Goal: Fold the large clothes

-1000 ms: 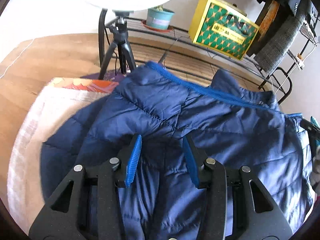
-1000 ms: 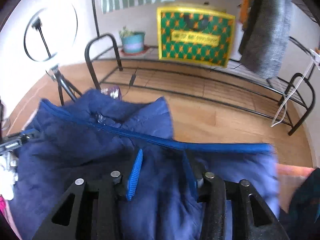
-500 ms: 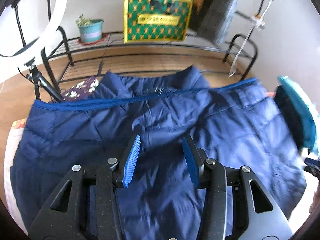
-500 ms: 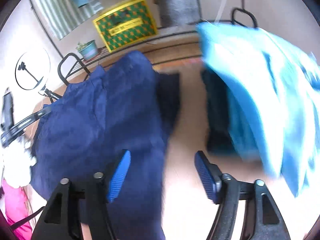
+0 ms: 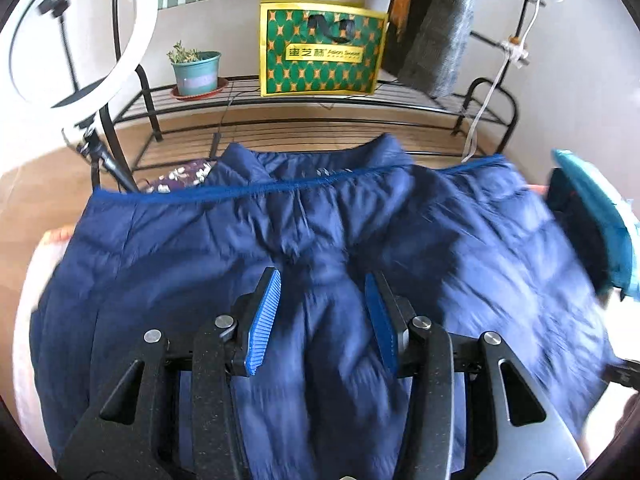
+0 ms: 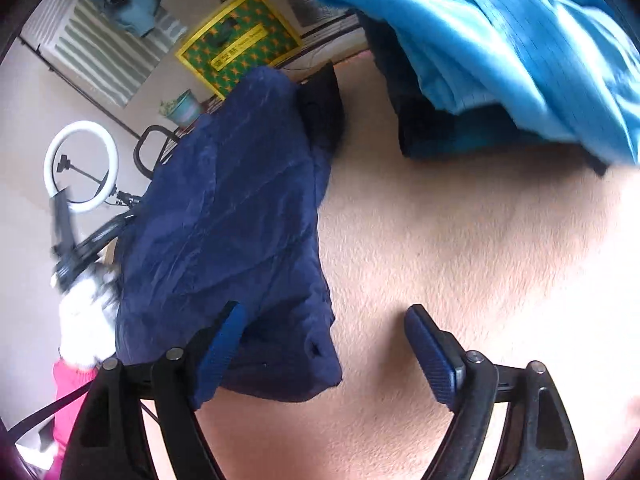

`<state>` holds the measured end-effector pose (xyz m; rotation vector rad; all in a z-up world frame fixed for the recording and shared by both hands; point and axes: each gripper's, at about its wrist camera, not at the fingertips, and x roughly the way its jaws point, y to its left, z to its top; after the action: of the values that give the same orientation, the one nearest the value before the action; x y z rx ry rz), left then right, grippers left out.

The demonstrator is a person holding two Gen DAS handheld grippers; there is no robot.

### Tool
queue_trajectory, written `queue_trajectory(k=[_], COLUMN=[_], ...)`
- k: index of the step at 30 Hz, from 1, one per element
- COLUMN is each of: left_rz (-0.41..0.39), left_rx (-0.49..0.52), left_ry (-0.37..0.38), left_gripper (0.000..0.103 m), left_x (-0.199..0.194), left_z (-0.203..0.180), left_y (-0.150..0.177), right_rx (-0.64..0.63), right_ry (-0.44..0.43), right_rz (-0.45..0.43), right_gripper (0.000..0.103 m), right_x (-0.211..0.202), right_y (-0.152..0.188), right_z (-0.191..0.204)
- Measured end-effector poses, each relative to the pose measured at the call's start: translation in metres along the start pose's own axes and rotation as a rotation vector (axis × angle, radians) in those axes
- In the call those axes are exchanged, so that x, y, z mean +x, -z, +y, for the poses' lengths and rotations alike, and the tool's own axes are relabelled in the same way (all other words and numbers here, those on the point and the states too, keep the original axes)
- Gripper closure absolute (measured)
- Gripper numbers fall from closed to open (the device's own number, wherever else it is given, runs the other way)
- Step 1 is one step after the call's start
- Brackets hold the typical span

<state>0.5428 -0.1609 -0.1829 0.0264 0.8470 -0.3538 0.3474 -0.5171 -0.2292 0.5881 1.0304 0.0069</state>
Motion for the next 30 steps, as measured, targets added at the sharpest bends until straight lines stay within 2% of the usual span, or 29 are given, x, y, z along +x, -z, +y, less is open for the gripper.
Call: queue_trajectory(k=[3, 4, 6, 7, 10, 12, 15, 20, 22, 25, 28, 30], left_rz=[0.016, 0.021, 0.031, 0.036, 0.040, 0.013, 0.040, 0.004, 0.026, 0.040, 0.050, 0.027], left_rx=[0.004, 0.010, 0.021, 0.031, 0.062, 0.075, 0.046, -0.069, -0.096, -0.069, -0.035, 0.008], left_ry=[0.018, 0.017, -0.001, -0.020, -0.062, -0.075, -0.081, -0.017, 0.021, 0.021, -0.018, -0.054], left_gripper=[0.058, 0.058, 0.058, 0.058, 0.057, 0.057, 0.057, 0.057, 0.057, 0.057, 0.057, 0.057], left_x=[-0.010, -0.010, -0.003, 0.003, 0.020, 0.020, 0.008, -0.047, -0.061, -0.063, -0.048, -0.046], left_z=[-0.006, -0.009, -0.018, -0.021, -0.029, -0.031, -0.024, -0.005, -0.004, -0.016, -0.028, -0.035], left_y=[0.014, 0.017, 0.025, 0.029, 0.044, 0.048, 0.044, 0.059, 0.076, 0.103, 0.119, 0.124], right_rx=[0.016, 0.015, -0.012, -0.022, -0.072, -0.102, -0.132, -0.187, -0.209, -0.275, -0.282, -0.273], right_ry=[0.011, 0.047, 0.083, 0.061, 0.108, 0.107, 0.094, 0.109, 0.110, 0.128, 0.105, 0.112], right_rz=[-0.032, -0.050, -0.075, -0.066, -0.106, -0.139, -0.184, -0.232, -0.245, -0.280, -0.285, -0.283], right_gripper=[0.014, 0.016, 0.039, 0.068, 0.085, 0.089, 0.092, 0.098, 0.098, 0.100, 0.101, 0.101], right_x=[0.005, 0.009, 0.012, 0.014, 0.004, -0.010, -0.035, -0.061, -0.068, -0.074, -0.074, -0.070], right_y=[-0.002, -0.002, -0.001, 0.000, -0.001, -0.002, -0.008, -0.009, -0.008, -0.003, -0.002, 0.001], right_z=[0.011, 0.017, 0.029, 0.034, 0.054, 0.064, 0.081, 0.110, 0.119, 0.140, 0.149, 0.148])
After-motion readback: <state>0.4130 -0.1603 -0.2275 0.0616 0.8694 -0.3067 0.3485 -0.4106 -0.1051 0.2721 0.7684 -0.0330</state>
